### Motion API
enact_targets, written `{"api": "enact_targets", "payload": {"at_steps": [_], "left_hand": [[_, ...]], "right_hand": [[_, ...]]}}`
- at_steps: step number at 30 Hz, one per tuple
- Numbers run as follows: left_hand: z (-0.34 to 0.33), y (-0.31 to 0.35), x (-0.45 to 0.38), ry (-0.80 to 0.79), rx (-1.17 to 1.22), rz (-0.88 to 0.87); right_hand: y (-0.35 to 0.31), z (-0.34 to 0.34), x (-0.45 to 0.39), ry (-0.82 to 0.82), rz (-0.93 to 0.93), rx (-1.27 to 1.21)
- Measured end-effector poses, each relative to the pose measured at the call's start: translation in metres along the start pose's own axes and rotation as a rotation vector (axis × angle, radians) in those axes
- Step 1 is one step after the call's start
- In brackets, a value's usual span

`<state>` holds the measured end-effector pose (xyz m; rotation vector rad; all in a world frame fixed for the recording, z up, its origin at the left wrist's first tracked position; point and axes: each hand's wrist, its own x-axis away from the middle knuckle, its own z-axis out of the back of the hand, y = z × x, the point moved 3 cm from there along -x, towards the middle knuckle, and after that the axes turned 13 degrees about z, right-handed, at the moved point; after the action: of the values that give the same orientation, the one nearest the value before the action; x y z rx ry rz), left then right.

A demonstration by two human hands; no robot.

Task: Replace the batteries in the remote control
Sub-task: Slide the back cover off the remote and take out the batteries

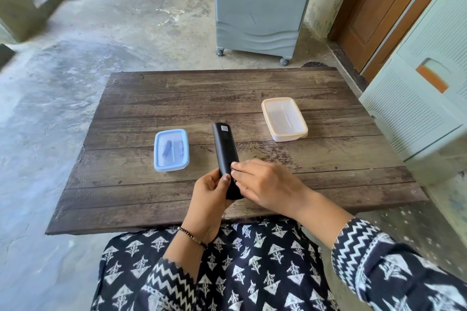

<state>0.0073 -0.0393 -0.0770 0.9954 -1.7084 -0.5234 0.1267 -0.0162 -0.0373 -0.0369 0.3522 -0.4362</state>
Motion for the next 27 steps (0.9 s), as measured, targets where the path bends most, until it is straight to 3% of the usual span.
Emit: {"api": "enact_targets", "payload": {"at_steps": [17, 27], "left_hand": [[-0.001, -0.002, -0.008, -0.006, -0.005, 0.036], [-0.002, -0.004, -0.008, 0.035, -0.065, 0.02]], "right_hand": [[0.005, -0.012, 0.007, 0.08, -0.072, -0.04], [0.009, -0.011, 0.005, 0.008, -0.057, -0.061]]}}
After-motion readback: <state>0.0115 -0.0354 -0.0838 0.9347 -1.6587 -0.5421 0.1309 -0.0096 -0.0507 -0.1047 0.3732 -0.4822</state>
